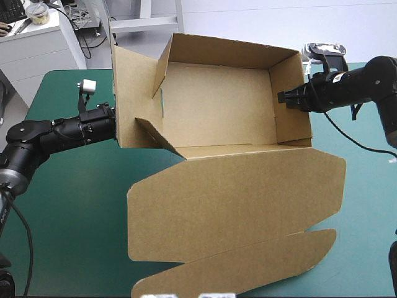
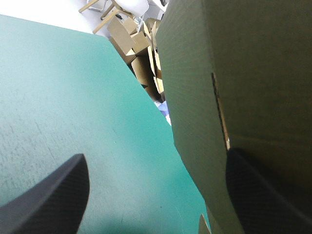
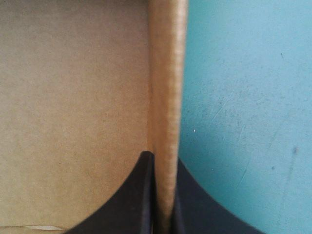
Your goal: Fold the box
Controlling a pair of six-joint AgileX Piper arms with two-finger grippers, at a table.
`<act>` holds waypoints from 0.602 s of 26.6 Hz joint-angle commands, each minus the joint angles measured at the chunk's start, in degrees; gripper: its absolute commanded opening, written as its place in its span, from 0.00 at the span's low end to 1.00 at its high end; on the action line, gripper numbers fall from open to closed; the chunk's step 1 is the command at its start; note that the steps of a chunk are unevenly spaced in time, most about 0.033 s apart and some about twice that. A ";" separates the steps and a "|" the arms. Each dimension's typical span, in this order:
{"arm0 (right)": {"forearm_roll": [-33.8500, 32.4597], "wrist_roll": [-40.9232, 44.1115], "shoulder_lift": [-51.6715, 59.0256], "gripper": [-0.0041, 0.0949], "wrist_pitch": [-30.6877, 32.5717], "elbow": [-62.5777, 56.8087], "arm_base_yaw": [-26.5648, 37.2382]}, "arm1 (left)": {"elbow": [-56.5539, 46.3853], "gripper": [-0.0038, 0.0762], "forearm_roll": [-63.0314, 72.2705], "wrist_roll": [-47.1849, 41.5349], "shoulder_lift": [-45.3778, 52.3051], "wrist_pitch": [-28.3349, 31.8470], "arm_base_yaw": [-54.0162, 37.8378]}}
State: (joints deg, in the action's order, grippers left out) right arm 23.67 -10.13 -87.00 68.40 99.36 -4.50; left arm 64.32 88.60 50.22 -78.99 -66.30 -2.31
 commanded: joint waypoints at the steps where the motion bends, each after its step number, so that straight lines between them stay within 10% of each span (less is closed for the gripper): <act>1: 0.59 -0.03 1.65 0.02 -2.47 1.34 0.25 | 3.45 0.74 6.26 -0.57 2.07 -7.44 0.58; 16: -1.46 -0.23 1.65 0.02 -0.28 1.34 0.25 | 3.45 0.74 -8.87 -6.50 2.07 14.15 0.58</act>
State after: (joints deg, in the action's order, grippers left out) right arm 21.07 -10.38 -87.46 69.98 99.32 -4.50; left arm 65.71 76.06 44.39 -78.99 -53.85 -2.07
